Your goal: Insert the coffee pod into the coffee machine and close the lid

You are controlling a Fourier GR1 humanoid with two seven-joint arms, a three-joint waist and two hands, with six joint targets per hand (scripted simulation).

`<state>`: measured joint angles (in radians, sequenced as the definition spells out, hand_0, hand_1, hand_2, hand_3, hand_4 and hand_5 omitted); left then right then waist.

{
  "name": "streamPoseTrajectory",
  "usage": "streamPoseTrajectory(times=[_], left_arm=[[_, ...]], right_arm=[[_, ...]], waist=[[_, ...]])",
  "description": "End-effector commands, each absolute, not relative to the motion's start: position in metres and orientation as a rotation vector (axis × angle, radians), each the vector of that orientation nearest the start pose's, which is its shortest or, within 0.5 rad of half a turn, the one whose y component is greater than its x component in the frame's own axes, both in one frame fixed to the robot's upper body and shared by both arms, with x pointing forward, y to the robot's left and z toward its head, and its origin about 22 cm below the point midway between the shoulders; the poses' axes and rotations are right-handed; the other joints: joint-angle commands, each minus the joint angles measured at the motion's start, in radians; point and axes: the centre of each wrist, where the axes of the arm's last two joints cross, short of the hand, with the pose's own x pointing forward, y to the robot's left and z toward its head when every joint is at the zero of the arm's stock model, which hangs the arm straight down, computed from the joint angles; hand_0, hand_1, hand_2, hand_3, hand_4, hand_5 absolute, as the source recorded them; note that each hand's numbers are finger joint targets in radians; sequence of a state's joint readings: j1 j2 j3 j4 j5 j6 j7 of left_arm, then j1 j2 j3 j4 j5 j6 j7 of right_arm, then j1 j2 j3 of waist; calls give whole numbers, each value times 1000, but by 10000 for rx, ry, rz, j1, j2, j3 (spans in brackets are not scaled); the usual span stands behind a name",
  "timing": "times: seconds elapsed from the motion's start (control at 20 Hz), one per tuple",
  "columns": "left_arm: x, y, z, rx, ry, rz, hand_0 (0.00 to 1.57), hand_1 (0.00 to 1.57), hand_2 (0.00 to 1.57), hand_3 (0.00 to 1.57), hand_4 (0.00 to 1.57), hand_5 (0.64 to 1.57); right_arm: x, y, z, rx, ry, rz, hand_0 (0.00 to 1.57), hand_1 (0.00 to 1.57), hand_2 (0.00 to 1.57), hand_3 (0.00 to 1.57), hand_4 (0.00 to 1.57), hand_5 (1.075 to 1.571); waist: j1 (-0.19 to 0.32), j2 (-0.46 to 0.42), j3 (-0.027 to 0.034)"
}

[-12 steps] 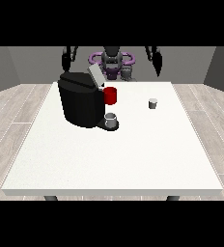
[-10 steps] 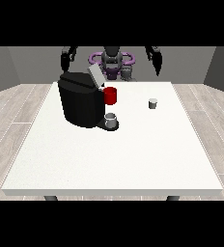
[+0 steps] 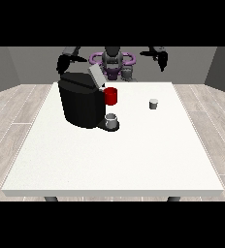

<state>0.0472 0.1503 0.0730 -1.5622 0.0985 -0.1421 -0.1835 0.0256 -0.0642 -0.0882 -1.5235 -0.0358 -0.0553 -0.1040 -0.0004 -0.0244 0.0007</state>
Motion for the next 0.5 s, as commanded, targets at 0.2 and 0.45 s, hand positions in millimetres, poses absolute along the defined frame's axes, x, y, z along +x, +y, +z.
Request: streamPoseTrajectory(times=[0.2,0.45], left_arm=[[247,324,18,1411,-17074,-2902,0,0,0,0,0,1571],[267,336,27,2114,-15693,-2986,0,0,0,0,0,1571]], right_arm=[[247,-260,-2,-1785,-16631,-1494,0,0,0,0,158,1571],[237,-247,-9,-1147,-16426,-1072,0,0,0,0,186,1571]], waist=[[-214,352,-6],[-661,309,-5]])
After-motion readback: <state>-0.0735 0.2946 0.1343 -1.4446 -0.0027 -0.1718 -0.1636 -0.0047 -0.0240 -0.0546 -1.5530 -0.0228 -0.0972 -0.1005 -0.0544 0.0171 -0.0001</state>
